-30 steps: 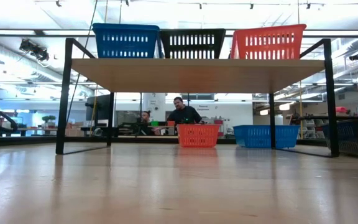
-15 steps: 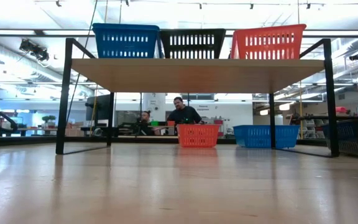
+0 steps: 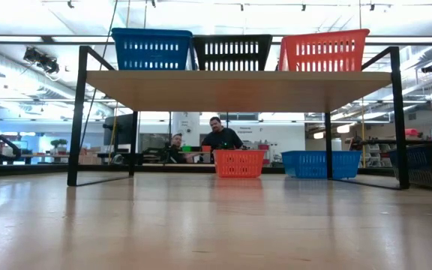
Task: Stack baskets on shelf by color
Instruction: Stack the bottom orange basket on the orange basket on the shelf
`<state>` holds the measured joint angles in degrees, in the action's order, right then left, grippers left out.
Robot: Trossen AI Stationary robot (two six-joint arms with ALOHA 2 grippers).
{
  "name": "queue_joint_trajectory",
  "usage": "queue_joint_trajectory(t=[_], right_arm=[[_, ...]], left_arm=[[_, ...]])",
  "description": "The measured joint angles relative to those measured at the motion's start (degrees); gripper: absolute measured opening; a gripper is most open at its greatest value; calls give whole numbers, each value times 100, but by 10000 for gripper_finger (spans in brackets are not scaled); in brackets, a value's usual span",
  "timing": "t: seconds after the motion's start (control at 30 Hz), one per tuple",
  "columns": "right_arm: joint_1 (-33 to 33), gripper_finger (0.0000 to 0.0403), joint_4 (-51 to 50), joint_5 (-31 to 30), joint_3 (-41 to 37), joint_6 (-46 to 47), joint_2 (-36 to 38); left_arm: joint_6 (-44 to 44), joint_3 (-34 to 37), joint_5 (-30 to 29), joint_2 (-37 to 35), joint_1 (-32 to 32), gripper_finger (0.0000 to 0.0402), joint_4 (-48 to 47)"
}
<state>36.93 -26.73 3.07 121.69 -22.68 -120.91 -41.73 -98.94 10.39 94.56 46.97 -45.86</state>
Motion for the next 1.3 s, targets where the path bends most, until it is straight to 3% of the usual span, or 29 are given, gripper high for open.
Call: queue_joint_trajectory(t=[0.13,0.33,0.67,0.93,1.13,1.3], right_arm=[[-8,95,320,29,-157,166,0],[-89,13,267,450,-178,173,0],[-114,7,-147,498,-180,189,3],[-141,7,-732,-198,-169,448,7],[-209,7,-762,-513,-169,472,31],[-306,5,-1069,-777,-159,642,27]], left_arm=[[58,0,38,2,-71,9,37],[605,-1,-13,2,-95,26,271],[1574,0,-719,-157,-290,108,462],[2129,0,-1256,-548,-320,180,340],[2464,2,-1831,-880,-320,198,251],[2517,2,-2703,-1220,-314,193,99]])
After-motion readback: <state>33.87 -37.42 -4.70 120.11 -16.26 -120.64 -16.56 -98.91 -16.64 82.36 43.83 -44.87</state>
